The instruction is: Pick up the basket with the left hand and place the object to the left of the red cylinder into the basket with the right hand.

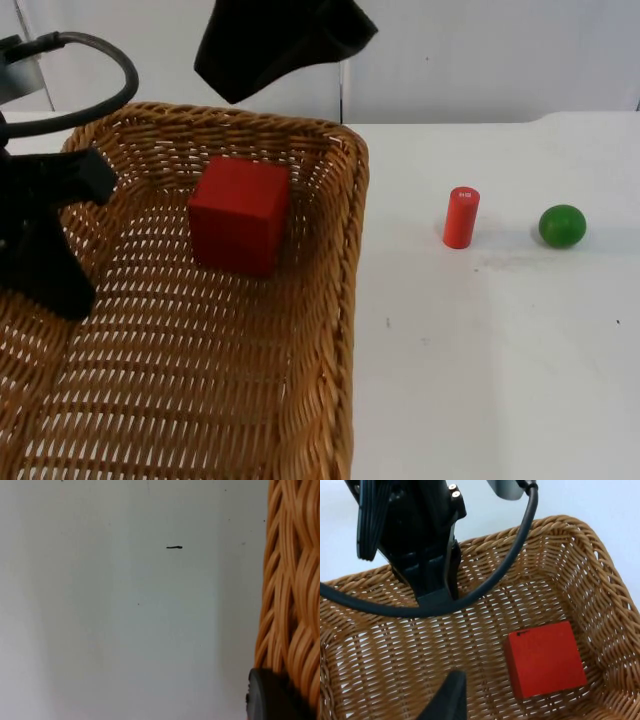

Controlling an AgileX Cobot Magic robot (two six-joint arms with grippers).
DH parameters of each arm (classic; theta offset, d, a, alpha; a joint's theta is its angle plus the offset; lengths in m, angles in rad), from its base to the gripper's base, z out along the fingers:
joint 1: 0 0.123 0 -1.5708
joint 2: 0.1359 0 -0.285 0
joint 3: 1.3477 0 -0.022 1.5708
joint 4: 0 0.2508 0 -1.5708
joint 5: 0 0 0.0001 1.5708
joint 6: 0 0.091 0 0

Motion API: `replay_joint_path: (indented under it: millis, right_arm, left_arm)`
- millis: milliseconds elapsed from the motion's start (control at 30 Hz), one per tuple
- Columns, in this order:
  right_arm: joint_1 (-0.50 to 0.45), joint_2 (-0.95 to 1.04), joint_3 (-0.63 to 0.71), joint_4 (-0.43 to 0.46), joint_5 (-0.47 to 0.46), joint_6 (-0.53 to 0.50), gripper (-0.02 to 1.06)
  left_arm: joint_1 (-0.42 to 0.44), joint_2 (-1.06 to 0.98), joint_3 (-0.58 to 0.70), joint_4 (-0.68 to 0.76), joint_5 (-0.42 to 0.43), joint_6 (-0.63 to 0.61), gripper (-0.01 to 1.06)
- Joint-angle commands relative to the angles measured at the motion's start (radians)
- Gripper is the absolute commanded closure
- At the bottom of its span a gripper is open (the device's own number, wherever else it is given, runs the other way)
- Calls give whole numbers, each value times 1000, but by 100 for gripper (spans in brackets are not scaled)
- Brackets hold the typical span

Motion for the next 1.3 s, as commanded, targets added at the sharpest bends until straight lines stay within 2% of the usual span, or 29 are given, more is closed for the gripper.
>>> replay_joint_path:
  millis: [0, 167, 400, 667, 867, 1000, 1133, 1267]
  right_arm:
    - [-2, -10, 0, 0, -26, 0, -1]
    - [-2, -10, 0, 0, -41, -2, -1]
    - [-2, -21, 0, 0, -39, -7, -1]
    - [-2, -116, 0, 0, -16, -12, -1]
    - [-2, -162, 2, -2, 39, -16, -1]
    - [-2, -175, 2, -4, 42, -19, -1]
    - [-2, -193, 16, -6, 36, -19, -1]
    - [-2, -229, 62, -22, 22, -15, -1]
  left_arm:
    - [-3, -12, -6, -35, -26, 26, 105]
    - [-3, -7, -6, -35, -71, 38, 105]
    - [-3, 64, -6, -43, -93, 86, 105]
    - [-3, 160, -12, -43, -183, 116, 105]
    - [-3, 248, -80, -43, -184, 158, 105]
    - [-1, 299, -115, -43, -186, 175, 105]
    - [32, 352, -141, -85, -188, 217, 105]
    - [115, 418, -168, -177, -179, 308, 105]
